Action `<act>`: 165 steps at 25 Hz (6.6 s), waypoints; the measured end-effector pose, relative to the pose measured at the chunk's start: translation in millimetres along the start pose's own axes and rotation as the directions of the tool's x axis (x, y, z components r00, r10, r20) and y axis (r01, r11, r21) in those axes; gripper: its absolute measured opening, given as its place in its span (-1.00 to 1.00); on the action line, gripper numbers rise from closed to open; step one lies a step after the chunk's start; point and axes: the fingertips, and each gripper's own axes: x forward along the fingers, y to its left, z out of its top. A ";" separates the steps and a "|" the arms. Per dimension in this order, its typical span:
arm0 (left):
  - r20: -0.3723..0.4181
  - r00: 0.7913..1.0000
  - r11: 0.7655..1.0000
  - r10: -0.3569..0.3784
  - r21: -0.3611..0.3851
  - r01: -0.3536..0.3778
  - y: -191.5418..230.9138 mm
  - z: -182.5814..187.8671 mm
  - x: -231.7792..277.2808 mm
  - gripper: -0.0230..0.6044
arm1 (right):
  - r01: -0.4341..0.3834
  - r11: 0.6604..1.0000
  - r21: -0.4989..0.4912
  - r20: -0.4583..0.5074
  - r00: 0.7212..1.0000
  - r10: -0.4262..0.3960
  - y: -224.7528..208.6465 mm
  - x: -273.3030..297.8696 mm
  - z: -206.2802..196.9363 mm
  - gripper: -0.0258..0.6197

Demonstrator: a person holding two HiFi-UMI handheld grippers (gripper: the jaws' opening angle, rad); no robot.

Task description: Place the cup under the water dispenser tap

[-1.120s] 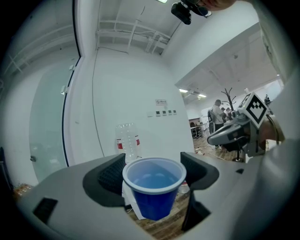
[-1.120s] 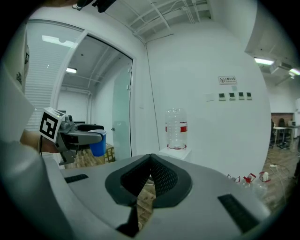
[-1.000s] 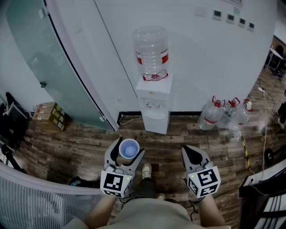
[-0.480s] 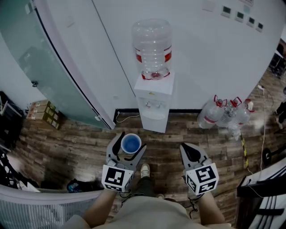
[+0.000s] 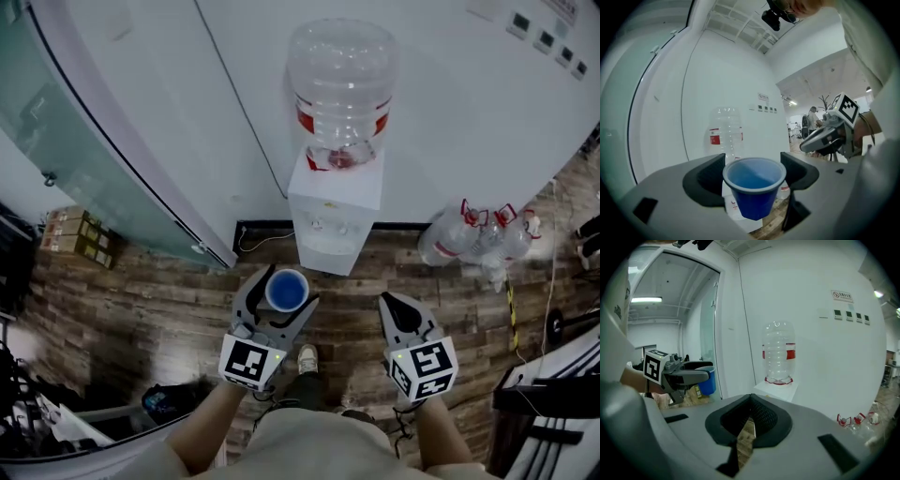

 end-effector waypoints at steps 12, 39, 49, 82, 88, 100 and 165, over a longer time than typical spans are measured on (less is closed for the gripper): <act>0.045 0.996 0.997 -0.071 -0.019 0.072 67.7 -66.3 79.2 0.25 | 0.003 1.000 0.024 -0.004 1.000 -0.003 -23.4 133.5 -19.5 -0.90; -0.066 0.996 0.999 0.054 0.004 -0.054 107.7 -337.1 213.0 0.26 | -0.171 0.985 -0.010 0.025 0.985 0.171 -70.8 328.0 -171.9 -0.90; -0.113 0.992 0.993 0.061 -0.094 -0.071 106.6 -437.1 258.1 0.26 | -0.161 0.987 -0.002 0.011 0.987 0.161 -83.3 364.8 -234.9 -0.90; -0.164 0.981 0.980 0.106 -0.149 -0.130 102.1 -555.8 318.2 0.43 | -0.197 0.974 0.107 -0.063 0.977 0.205 -104.3 382.6 -315.4 -0.90; -0.271 0.958 0.982 0.089 -0.136 -0.130 100.8 -549.9 300.6 0.48 | -0.176 0.984 0.024 -0.064 0.982 0.177 -103.8 374.3 -288.1 -0.90; -0.359 0.929 0.973 0.093 -0.165 -0.161 111.1 -459.1 236.7 -0.04 | -0.114 0.992 0.047 -0.060 0.991 0.116 -99.3 329.0 -200.8 -0.90; -0.062 0.994 0.995 0.093 -0.017 -0.094 39.8 32.9 29.3 -0.91 | -0.182 0.976 -0.119 0.205 0.957 0.204 -19.3 20.5 108.0 -0.90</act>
